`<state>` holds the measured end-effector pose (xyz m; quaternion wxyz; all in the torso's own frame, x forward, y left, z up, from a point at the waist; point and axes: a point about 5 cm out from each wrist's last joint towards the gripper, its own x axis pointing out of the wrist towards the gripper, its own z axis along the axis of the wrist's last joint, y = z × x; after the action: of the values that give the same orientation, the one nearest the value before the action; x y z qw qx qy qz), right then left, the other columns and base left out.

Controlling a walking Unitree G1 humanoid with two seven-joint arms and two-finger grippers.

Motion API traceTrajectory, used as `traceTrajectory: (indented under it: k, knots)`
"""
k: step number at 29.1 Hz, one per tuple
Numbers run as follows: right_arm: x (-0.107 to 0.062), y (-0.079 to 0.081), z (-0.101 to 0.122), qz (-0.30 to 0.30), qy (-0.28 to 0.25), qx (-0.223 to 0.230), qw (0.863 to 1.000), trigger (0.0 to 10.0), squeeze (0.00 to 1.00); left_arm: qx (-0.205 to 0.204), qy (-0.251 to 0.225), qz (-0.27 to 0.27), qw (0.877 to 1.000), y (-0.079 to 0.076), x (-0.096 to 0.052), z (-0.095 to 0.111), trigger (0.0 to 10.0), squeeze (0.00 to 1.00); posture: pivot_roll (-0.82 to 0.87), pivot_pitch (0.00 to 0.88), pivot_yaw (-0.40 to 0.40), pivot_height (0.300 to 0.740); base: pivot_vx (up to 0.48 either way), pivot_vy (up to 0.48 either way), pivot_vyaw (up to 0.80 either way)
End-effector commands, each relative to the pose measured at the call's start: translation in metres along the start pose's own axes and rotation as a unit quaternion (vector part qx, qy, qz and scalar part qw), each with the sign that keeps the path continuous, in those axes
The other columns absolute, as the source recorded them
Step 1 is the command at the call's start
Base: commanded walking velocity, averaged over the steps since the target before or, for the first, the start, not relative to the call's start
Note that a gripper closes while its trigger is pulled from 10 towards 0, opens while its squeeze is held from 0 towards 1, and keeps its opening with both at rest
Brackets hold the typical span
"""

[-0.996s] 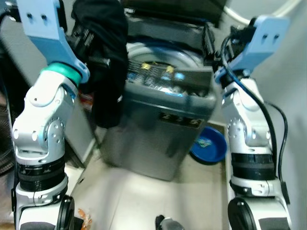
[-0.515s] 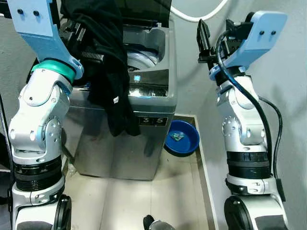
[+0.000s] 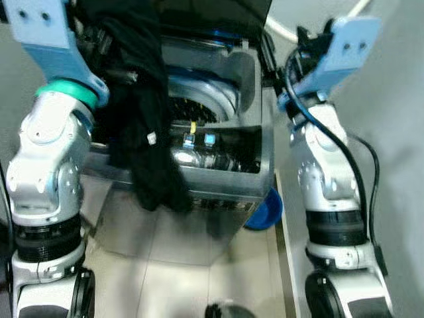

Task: Clothes washing

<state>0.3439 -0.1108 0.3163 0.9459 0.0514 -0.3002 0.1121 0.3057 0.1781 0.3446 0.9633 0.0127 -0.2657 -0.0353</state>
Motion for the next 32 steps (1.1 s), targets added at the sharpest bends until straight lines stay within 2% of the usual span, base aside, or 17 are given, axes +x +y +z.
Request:
traceTrajectory:
  k: [1, 32]
  knots:
    - [-0.0014, -0.0072, 0.0009, -0.017, -0.004, -0.005, 1.000, 10.0, 0.00, 0.004, -0.009, -0.018, 1.000, -0.0061, 0.0005, 0.0047, 10.0, 0.00, 0.06, 0.064, -0.015, 0.740, 0.000, 0.000, 0.00]
    - [-0.0010, -0.0031, 0.0011, 0.003, -0.012, -0.010, 1.000, 10.0, 0.00, 0.006, -0.015, -0.038, 0.999, -0.0119, 0.0020, 0.0055, 10.0, 0.00, 0.06, 0.046, -0.016, 0.740, 0.000, 0.000, 0.00]
